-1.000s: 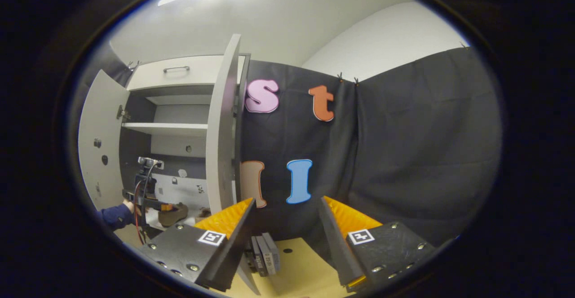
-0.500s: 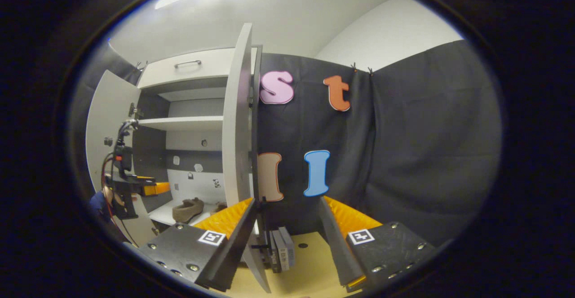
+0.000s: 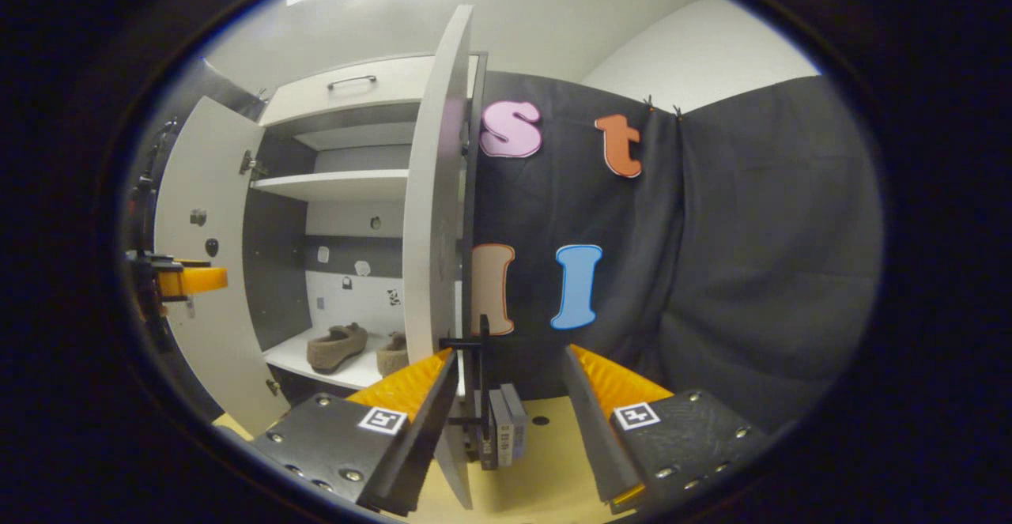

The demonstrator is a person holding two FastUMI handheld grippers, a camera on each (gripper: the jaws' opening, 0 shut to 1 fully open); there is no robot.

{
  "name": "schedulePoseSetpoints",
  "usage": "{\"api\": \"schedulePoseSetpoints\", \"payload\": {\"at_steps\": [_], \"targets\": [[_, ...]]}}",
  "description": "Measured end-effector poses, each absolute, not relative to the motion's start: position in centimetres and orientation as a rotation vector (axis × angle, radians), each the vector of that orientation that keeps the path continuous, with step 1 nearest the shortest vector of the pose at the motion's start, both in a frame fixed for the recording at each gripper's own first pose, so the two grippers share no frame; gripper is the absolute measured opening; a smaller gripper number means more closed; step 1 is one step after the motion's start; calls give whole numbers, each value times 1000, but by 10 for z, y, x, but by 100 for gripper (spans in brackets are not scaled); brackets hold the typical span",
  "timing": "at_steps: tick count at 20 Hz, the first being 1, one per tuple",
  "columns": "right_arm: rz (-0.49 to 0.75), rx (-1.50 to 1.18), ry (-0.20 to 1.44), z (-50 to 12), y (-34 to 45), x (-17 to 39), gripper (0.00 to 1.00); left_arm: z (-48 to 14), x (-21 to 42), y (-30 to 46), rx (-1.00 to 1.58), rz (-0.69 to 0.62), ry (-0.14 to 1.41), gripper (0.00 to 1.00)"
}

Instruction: Grab one shoe with the right hand and put it into the shoe cabinet, grab the other shoe with the left hand and put it into the shoe cabinet; then close the right door with the right hand and the left door with the left hand.

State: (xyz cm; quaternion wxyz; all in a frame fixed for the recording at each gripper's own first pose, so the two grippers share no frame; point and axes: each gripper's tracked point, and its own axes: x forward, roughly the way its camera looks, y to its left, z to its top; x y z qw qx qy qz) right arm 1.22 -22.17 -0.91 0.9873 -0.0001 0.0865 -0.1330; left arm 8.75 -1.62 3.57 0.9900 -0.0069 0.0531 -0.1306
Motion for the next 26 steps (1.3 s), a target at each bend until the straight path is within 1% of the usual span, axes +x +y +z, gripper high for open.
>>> {"api": "schedulePoseSetpoints", "payload": {"at_steps": [2,3,4,5,6,9,10,12,13,14,15,16,17,18,19,21,22,24,26], "targets": [[-228,6,174,-9,-213,16,79,34,68,-12,-10,-240,113,95],[-201,10,174,-10,-206,18,75,33,63,-8,-8,-226,111,94],[-168,14,173,-10,-197,21,75,31,57,-3,-4,-208,110,95],[-132,21,173,-10,-187,25,79,31,51,3,-2,-192,108,95],[-95,30,174,-11,-174,30,79,34,45,8,2,-176,105,94],[-9,50,170,-13,-139,45,78,31,33,30,13,-119,107,95],[13,53,169,-14,-129,50,75,29,29,37,10,-103,112,95],[53,56,169,-16,-110,62,75,26,20,52,-3,-70,122,95],[74,61,171,-17,-100,68,79,25,16,59,-10,-53,127,94],[97,69,172,-18,-91,75,78,24,12,66,-15,-35,129,95],[116,79,175,-20,-81,84,82,23,8,73,-18,-17,129,95],[133,90,180,-22,-71,92,79,21,4,79,-19,-1,133,95],[148,98,185,-24,-63,101,75,20,1,85,-18,15,135,95],[148,97,188,-26,-57,111,75,20,-4,92,-15,30,138,94],[146,90,189,-27,-54,118,79,20,-7,98,-12,45,139,95],[162,89,194,-29,-40,135,79,22,-14,108,-10,72,138,94],[167,84,191,-30,-34,143,84,21,-16,111,-10,84,137,94],[154,66,189,-33,-33,157,84,20,-18,120,-14,108,140,95],[170,77,188,-37,-29,163,83,18,-20,127,-23,127,145,95]]}}
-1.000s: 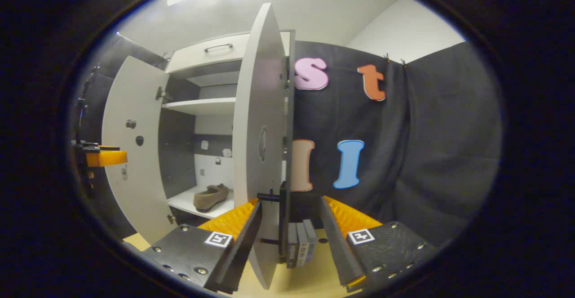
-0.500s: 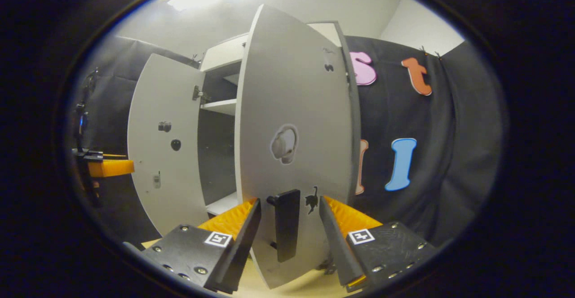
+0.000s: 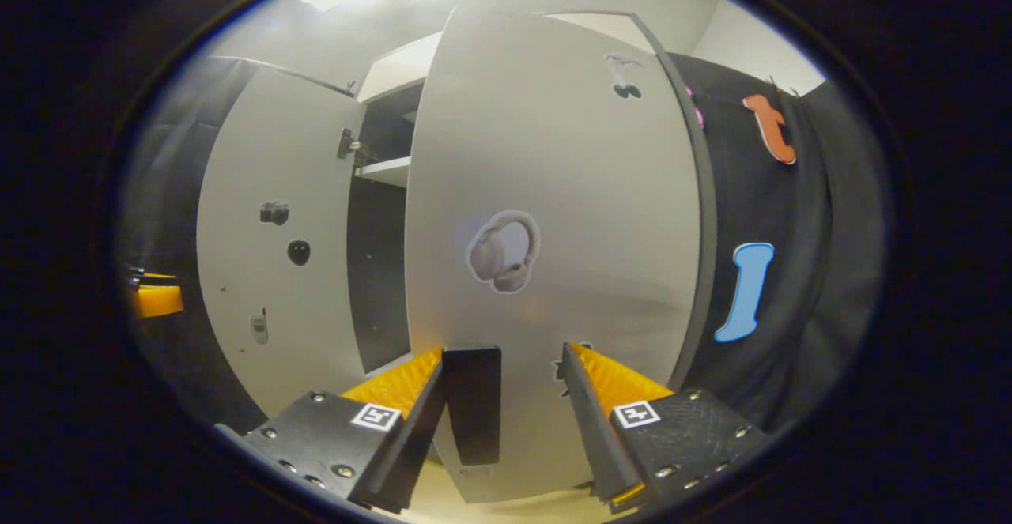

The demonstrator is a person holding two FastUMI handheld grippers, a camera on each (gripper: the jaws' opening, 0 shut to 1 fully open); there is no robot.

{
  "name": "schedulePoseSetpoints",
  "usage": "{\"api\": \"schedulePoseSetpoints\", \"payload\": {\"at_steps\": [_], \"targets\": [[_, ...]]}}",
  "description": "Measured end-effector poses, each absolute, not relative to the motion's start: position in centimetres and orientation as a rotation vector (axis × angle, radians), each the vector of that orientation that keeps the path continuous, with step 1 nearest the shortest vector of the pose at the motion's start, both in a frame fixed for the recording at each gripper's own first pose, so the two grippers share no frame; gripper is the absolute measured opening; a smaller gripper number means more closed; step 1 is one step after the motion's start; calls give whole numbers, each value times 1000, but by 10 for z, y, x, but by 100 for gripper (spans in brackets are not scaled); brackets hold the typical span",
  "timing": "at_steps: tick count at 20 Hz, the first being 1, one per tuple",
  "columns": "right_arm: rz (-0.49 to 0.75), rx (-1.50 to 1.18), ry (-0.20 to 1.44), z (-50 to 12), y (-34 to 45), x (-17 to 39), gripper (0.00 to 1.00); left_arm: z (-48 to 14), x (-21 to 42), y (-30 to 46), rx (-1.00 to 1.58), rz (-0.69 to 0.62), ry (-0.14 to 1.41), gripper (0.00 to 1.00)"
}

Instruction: Grab one shoe with the right hand and put it into the shoe cabinet, grab the other shoe with the left hand and put it into the shoe cabinet; then close the right door with the right hand and the left door with the left hand.

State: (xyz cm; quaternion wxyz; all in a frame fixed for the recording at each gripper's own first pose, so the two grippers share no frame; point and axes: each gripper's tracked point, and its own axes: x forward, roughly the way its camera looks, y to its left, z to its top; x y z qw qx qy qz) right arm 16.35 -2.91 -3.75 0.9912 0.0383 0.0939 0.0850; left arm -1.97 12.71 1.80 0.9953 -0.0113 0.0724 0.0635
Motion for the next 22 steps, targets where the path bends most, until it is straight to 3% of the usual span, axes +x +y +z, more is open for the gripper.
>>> {"api": "schedulePoseSetpoints", "payload": {"at_steps": [8,15,22], "targets": [[177,114,184,-43,-7,202,83,10,-25,150,-42,194,167,95],[84,91,163,-46,-3,225,86,17,-39,184,-26,263,144,96],[40,75,155,-50,-3,237,85,10,-5,202,-70,252,99,94]]}}
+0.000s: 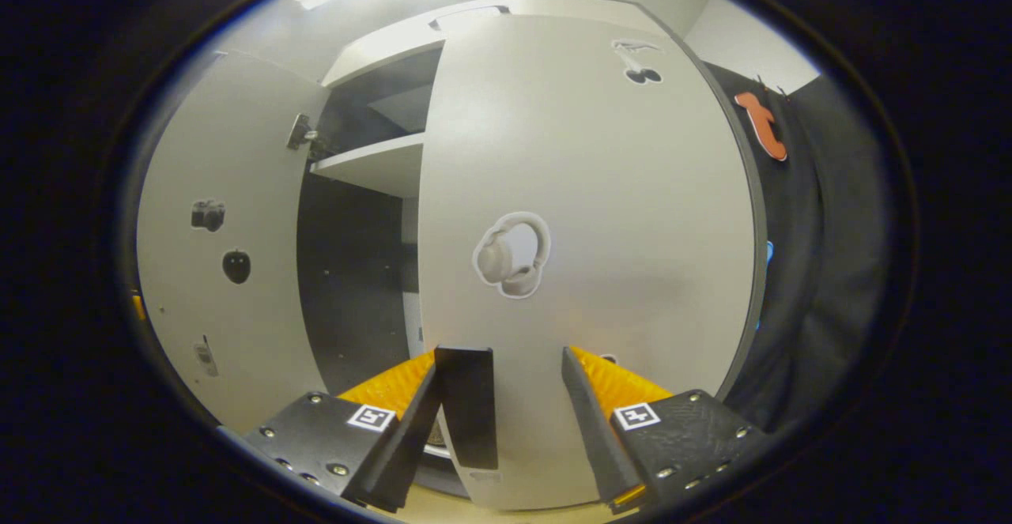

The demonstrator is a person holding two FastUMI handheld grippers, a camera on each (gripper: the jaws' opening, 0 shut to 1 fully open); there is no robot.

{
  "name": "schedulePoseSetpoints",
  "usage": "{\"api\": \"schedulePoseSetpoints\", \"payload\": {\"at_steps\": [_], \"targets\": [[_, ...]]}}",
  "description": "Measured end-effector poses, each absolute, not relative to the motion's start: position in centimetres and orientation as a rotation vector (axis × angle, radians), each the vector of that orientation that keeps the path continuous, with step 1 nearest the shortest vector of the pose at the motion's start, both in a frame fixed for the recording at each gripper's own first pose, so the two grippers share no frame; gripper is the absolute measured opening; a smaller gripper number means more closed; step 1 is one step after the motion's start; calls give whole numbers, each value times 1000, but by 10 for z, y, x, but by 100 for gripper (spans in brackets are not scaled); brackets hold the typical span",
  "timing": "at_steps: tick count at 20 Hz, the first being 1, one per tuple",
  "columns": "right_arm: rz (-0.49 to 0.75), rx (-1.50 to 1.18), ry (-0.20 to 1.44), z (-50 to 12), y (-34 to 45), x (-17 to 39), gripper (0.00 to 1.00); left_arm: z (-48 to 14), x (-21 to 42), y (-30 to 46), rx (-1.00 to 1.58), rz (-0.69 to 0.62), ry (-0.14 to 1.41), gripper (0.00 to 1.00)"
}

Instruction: Grab one shoe with the right hand and put it into the shoe cabinet, grab the other shoe with the left hand and put it into the shoe cabinet; then close the right door with the right hand and the left door with the left hand.

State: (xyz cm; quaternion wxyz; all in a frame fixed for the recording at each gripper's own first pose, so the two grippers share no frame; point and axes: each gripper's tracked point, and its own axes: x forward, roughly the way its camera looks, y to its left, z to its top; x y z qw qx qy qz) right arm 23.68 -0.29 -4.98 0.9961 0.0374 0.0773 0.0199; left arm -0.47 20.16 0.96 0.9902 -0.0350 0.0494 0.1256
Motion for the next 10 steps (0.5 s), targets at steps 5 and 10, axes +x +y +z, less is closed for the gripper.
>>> {"api": "schedulePoseSetpoints", "payload": {"at_steps": [5,10], "targets": [[34,70,151,-51,-4,246,87,10,12,208,-65,257,73,94],[48,88,161,-53,-3,242,88,3,26,202,-91,188,78,99]]}}
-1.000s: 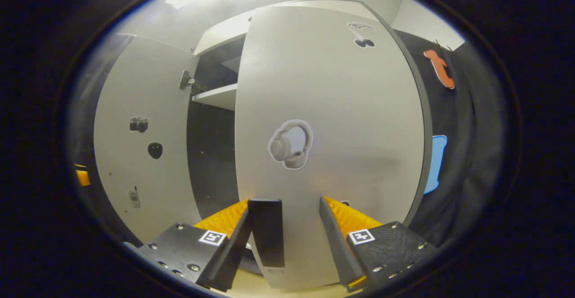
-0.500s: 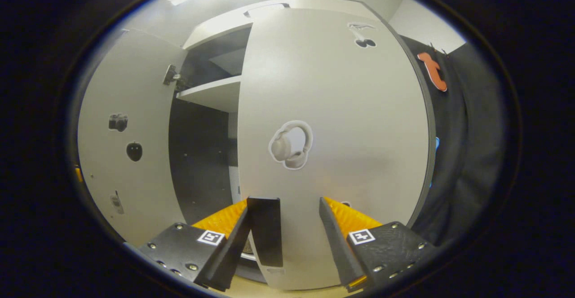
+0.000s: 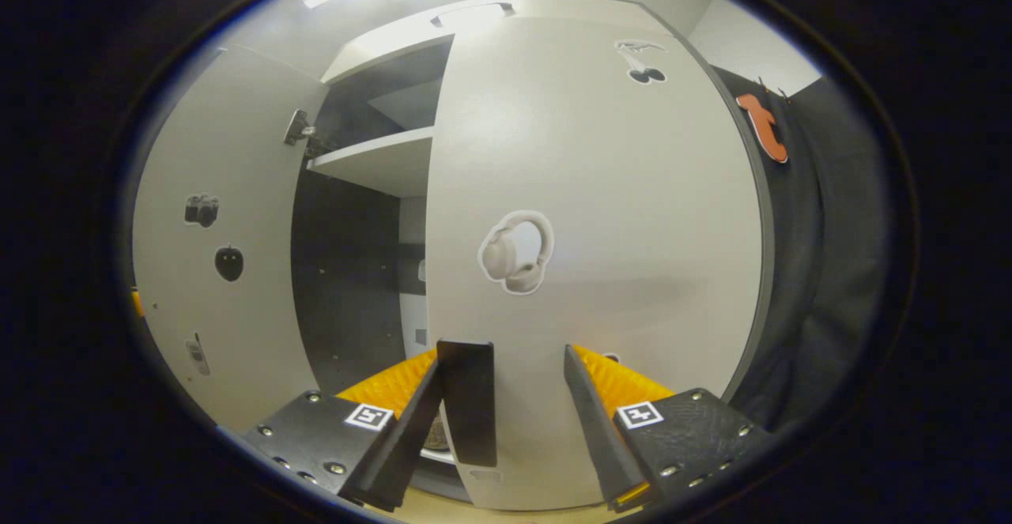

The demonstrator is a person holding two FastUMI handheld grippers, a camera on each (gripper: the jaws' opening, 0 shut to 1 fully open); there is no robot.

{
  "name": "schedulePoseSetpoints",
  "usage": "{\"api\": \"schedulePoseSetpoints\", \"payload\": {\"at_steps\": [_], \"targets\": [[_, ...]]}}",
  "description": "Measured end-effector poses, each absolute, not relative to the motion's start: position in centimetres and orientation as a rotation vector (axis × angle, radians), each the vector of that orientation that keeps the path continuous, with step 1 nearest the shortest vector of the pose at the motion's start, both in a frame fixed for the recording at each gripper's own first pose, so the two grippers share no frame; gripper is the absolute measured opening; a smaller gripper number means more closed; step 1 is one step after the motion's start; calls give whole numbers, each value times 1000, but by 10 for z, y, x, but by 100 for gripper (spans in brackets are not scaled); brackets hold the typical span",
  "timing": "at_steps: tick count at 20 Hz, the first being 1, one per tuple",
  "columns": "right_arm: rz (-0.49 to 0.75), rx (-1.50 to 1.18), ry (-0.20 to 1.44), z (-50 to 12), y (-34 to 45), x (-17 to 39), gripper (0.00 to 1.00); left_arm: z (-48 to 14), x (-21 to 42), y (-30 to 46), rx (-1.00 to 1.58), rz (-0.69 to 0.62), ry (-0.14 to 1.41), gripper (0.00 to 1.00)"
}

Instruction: Grab one shoe with the right hand and put it into the shoe cabinet, grab the other shoe with the left hand and put it into the shoe cabinet; then close the right door with the right hand and the left door with the left hand.

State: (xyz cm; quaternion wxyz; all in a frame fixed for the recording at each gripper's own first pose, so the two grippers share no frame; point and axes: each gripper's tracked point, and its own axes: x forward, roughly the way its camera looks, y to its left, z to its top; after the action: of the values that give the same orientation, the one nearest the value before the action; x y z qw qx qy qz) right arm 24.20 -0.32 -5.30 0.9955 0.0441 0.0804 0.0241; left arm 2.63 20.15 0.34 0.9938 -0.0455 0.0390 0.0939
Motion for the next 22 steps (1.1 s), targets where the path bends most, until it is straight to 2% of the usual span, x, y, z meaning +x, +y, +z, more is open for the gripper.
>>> {"api": "schedulePoseSetpoints", "payload": {"at_steps": [2,4,5,7,8,15,16,18,19,20,21,22], "targets": [[53,125,164,-53,-4,234,89,3,32,199,-101,142,74,90],[55,143,152,-50,-6,220,88,3,38,188,-133,92,79,85],[45,132,143,-47,-9,214,89,3,38,180,-145,67,79,89],[34,103,122,-40,-17,201,89,5,37,168,-152,24,74,89],[31,94,118,-38,-20,196,88,4,39,153,-150,4,73,83],[-50,65,121,-33,-68,157,88,2,65,70,-154,-174,65,84],[-64,66,129,-34,-76,152,88,2,70,61,-157,-194,64,89],[-97,70,136,-35,-94,141,88,-1,80,42,-171,-231,70,88],[-116,70,137,-35,-103,136,88,-2,86,34,-180,-237,69,84],[-132,71,137,-34,-111,132,88,-1,94,28,-182,-241,65,84],[-150,70,137,-33,-120,127,88,-3,102,23,-178,-238,63,85],[-167,68,139,-33,-129,123,88,-3,106,15,-178,-249,58,92]]}}
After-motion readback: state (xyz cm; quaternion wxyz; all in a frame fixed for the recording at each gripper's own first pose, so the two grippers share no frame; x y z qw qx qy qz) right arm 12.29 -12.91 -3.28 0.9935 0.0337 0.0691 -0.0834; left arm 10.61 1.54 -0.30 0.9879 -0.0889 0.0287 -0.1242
